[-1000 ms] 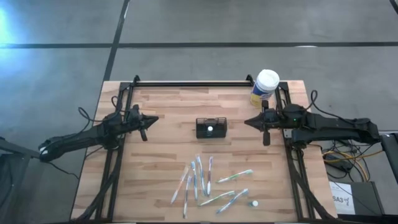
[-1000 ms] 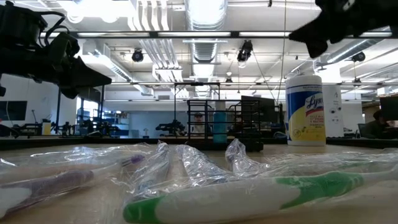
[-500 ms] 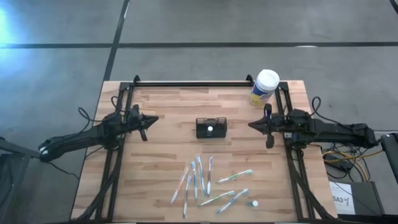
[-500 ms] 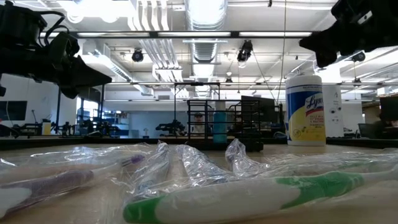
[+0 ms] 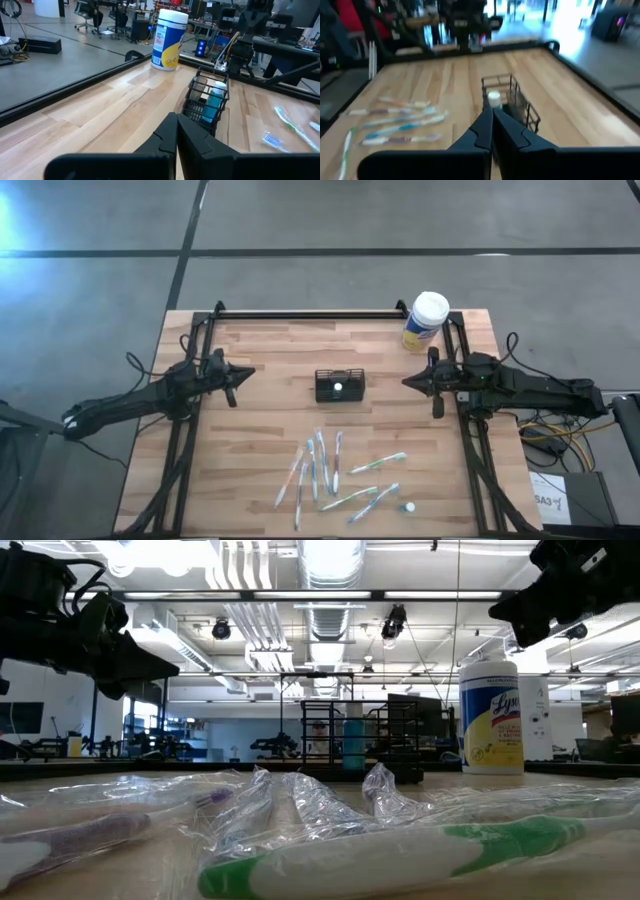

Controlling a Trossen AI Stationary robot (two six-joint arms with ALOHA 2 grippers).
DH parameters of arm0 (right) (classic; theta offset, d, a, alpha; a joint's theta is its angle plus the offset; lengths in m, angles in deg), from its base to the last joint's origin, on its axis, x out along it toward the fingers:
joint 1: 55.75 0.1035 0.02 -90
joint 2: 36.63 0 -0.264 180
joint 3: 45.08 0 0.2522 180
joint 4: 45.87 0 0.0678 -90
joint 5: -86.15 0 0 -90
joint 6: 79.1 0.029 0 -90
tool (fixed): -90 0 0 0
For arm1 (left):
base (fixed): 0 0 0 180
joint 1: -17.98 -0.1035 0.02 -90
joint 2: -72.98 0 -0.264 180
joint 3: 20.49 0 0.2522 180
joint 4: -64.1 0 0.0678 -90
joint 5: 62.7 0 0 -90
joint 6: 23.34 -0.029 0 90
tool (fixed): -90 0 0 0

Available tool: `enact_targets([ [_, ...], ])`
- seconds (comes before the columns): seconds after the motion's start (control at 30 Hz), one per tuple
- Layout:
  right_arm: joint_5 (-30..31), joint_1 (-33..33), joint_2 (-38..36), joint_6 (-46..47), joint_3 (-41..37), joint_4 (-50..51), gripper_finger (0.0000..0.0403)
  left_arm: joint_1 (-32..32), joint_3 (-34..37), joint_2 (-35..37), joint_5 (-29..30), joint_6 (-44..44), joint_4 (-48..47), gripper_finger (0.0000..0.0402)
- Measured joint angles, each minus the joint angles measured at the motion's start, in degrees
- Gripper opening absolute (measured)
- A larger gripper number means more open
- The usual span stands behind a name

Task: Pick & Place toothbrushing station
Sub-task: Put the blue mouthwash into the black wire organizer

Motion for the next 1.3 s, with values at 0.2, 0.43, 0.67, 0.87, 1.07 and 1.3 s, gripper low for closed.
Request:
enact_targets([
  [0.2, 1.9, 3.3, 10.6, 1.8, 12.1, 11.5, 0.0008, 0.0, 0.0, 0.0, 0.0, -1.2, 0.0, 0.0007],
  [0.43, 5.6, 11.8, 21.6, 9.0, 24.5, 24.6, 0.0008, 0.0, 0.0, 0.0, -0.1, -1.3, -0.1, 0.0007],
  [0.67, 9.4, 27.2, 30.8, 22.3, 29.6, 29.6, 0.0012, 0.0, 0.0, -0.1, -1.2, -1.3, -0.4, 0.0007],
  [0.87, 9.6, 38.2, 38.9, 34.4, 32.9, 30.1, 0.0063, 0.0, 0.0, -0.1, -1.6, -1.3, -0.6, 0.0007],
  [1.07, 9.5, 44.6, 48.8, 44.1, 39.1, 32.8, 0.0139, 0.0, 0.0, -0.1, -3.3, -1.3, -1.0, 0.0007],
  [1.3, 9.1, 49.1, 62.8, 47.1, 53.6, 45.9, 0.0196, 0.0, 0.0, -0.1, -3.6, -2.1, -1.0, 0.0007],
])
